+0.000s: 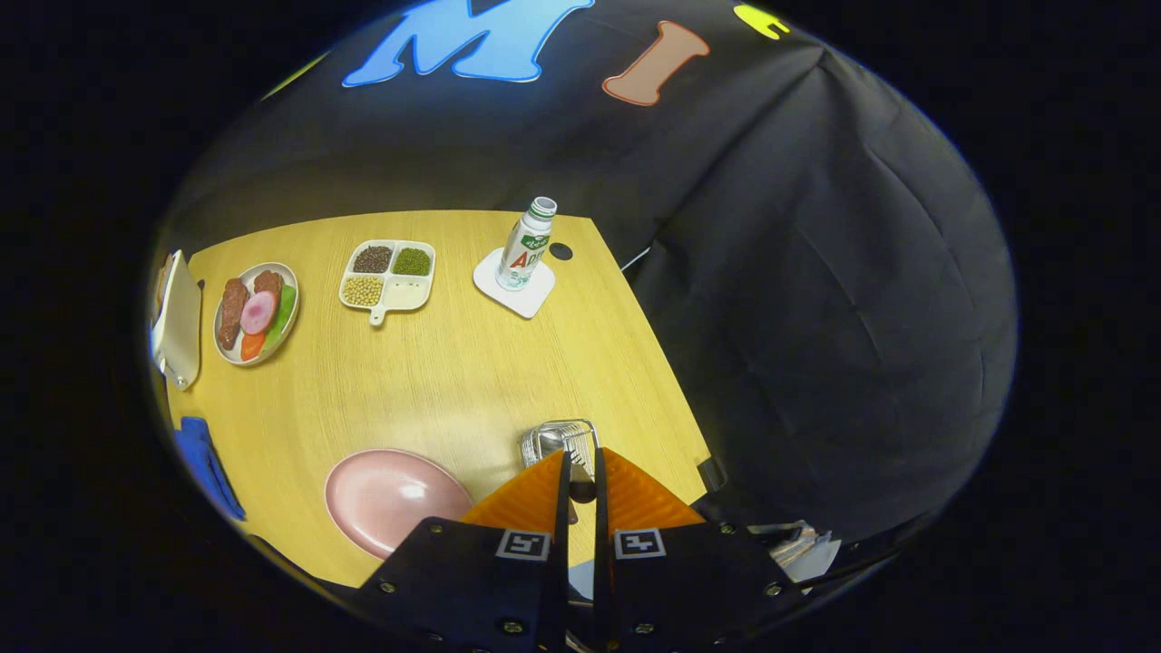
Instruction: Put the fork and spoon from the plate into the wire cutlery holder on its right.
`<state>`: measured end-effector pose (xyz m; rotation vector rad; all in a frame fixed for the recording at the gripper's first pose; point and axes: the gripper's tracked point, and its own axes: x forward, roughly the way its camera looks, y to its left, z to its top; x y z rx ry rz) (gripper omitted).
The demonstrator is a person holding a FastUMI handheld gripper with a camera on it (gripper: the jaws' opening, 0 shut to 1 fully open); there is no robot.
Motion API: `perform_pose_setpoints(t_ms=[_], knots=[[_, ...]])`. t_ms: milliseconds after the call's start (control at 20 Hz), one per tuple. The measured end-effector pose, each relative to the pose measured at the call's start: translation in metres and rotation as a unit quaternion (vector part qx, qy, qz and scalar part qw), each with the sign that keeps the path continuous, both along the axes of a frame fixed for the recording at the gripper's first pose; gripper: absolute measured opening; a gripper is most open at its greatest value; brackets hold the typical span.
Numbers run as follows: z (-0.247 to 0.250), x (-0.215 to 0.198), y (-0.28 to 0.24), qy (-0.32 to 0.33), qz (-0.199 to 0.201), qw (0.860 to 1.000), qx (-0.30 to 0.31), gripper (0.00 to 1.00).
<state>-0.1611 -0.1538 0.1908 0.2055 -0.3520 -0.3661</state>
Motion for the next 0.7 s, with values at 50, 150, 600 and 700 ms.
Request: perform_pose_setpoints(t_ms=[50, 150, 600, 700], knots=[[0.002, 0.006, -0.004, -0.004, 0.010, 1.000, 0.004, 0.12], [0.004, 0.016, -0.014, -0.007, 0.025, 1.000, 0.009, 0.12], [0.010, 0.046, -0.028, -0.039, 0.092, 0.995, 0.021, 0.11], [0.010, 0.051, -0.032, -0.040, 0.096, 0.994, 0.015, 0.12]])
